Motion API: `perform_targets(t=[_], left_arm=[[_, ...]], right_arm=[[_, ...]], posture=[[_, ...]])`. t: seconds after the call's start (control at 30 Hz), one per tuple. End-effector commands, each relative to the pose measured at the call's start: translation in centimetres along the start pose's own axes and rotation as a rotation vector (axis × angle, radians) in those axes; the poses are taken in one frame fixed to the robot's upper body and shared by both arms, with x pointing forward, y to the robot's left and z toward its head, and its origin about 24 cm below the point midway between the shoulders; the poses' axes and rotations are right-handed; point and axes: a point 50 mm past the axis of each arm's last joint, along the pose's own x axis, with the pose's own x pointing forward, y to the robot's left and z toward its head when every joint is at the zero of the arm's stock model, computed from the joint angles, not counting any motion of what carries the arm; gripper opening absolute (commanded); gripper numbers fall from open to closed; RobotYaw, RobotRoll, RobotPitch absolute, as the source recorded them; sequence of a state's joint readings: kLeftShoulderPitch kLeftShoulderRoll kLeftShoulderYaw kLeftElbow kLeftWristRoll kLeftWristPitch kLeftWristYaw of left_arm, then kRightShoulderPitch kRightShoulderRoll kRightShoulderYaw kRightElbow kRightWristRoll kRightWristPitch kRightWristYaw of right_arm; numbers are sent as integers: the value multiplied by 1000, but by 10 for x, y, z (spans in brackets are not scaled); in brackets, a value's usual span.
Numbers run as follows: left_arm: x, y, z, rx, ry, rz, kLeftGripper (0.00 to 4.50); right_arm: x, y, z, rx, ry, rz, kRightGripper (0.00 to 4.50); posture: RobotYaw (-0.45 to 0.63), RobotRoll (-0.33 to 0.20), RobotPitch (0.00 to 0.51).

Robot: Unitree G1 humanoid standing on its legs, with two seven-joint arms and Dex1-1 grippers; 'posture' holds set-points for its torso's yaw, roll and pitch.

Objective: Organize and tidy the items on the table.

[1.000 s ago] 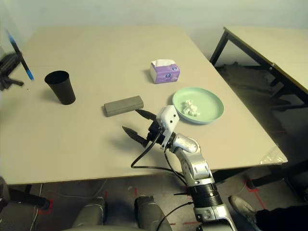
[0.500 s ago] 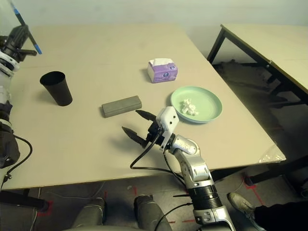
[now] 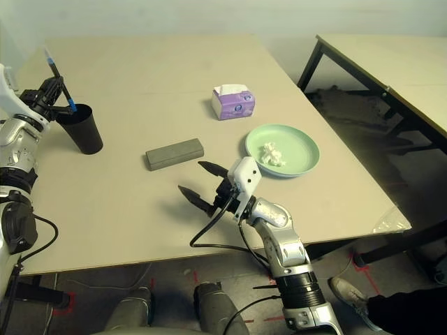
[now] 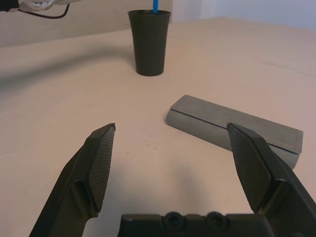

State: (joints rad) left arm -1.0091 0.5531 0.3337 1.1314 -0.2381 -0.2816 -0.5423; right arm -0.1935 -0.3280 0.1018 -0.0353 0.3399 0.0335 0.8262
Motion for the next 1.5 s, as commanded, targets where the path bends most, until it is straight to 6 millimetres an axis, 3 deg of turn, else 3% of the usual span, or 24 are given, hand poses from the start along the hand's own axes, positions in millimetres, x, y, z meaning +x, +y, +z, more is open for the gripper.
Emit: perform_targets(t=[0.03, 0.2, 0.63, 0.83, 1.13, 1.27, 1.5], left_arm=[[-2, -2, -6, 13, 22, -9, 86], [0, -4, -6, -14, 22, -18, 86], [-3, 0, -6, -38, 17, -10, 4481], [-7, 13, 4, -34, -12, 17, 4481], [-39, 64, 36, 31, -66, 117, 4481], [-59, 80, 46, 76, -62, 138, 4481], [-94, 91, 38, 98, -4, 143, 4481]], right_arm=[[0, 1, 2, -15, 4, 19, 4500], [2, 1, 2, -15, 1, 23, 4500], [3, -3, 5, -18, -4, 27, 4500], [-7, -8, 19, -38, -43, -33, 4500], [-50, -48, 93, -177, -117, -244, 4500], [-86, -78, 117, -194, -146, -413, 4500], [-147, -116, 122, -211, -127, -642, 4500]], posture=[[-111, 0, 95], [-117, 0, 94], [-121, 0, 96], [-135, 0, 95], [-171, 0, 96], [-166, 0, 95], [-150, 0, 101]])
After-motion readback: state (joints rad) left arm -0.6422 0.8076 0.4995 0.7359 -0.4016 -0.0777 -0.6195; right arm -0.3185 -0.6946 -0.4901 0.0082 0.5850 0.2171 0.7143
